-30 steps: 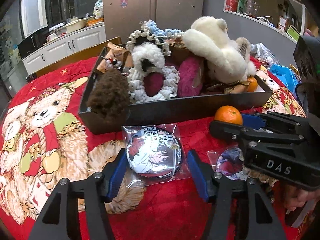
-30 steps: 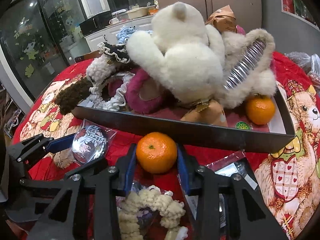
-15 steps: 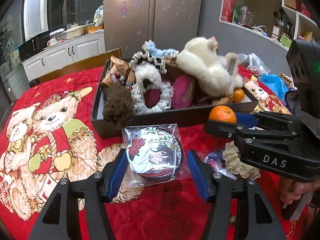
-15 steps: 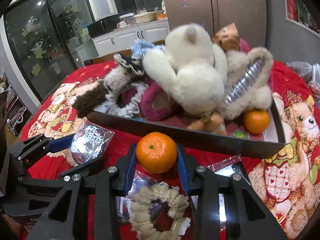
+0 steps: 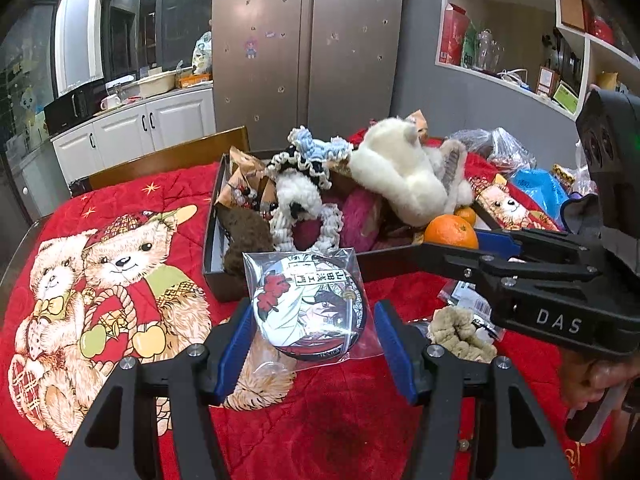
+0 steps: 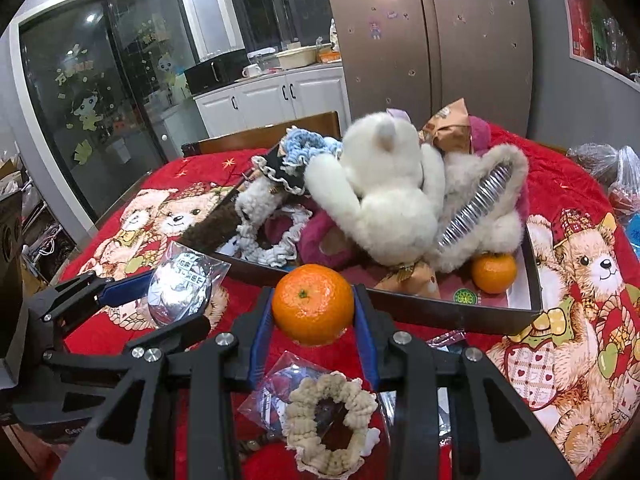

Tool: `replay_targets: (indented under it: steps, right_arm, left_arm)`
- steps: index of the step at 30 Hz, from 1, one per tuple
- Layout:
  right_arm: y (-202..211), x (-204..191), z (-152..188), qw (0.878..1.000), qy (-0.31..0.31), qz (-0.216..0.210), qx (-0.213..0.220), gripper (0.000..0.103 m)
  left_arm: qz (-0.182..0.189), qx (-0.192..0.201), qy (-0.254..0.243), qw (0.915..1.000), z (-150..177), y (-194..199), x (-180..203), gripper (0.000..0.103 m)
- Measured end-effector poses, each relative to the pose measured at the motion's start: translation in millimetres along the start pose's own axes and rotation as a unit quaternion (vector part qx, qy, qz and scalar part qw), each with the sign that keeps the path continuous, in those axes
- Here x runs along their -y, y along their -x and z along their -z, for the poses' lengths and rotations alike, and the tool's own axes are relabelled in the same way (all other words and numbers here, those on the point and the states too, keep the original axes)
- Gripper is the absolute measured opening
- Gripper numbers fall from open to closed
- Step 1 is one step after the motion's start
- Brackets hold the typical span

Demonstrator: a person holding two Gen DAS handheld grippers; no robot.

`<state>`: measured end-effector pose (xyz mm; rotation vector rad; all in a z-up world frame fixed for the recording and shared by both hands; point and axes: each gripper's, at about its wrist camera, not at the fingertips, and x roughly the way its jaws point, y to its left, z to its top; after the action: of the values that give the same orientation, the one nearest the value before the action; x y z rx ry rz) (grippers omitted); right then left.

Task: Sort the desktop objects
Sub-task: 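Lift the badge packet with the left gripper while the right lifts the orange, then carry the badge packet with the left gripper while the right carries the orange over the tray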

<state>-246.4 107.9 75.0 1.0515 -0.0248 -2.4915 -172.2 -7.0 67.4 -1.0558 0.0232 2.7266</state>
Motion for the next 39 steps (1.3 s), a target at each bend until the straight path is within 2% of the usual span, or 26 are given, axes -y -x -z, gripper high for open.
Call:
replay_targets:
  steps: [17, 23, 27, 31, 34, 37, 39]
  right_arm:
    - [30, -11, -1, 0.999, 0.021, -0.007, 0.026, 0.038]
    - [46, -11, -11, 0.999, 0.02, -0.007, 0.044, 0.038]
    - [53, -8, -27, 0.998, 0.017, -0.005, 0.059, 0.038]
    - [50, -6, -51, 0.997, 0.006, -0.001, 0.074, 0.038]
    - [42, 1, -73, 0.997, -0.011, -0.002, 0.08, 0.038]
    - [28, 4, -98, 0.996, -0.02, 0.001, 0.087, 0.038]
    - [15, 7, -115, 0.995, -0.028, 0.003, 0.091, 0.038]
  left_arm:
    - [0.0, 0.026, 0.001, 0.9997, -11, 22, 0, 0.062]
    - [-0.008, 0.045, 0.004, 0.9989, -30, 30, -10, 0.062]
    - [-0.047, 0.047, 0.036, 0.9971, -60, 23, -30, 0.062]
    - [-0.042, 0.047, 0.072, 0.9954, -90, 7, -49, 0.062]
    - [-0.03, 0.04, 0.066, 0.9966, -109, -11, -54, 0.062]
    - [-0.037, 0.036, 0.054, 0.9972, -126, -32, -58, 0.062]
    - [-0.028, 0.032, 0.071, 0.9966, -132, -49, -67, 0.062]
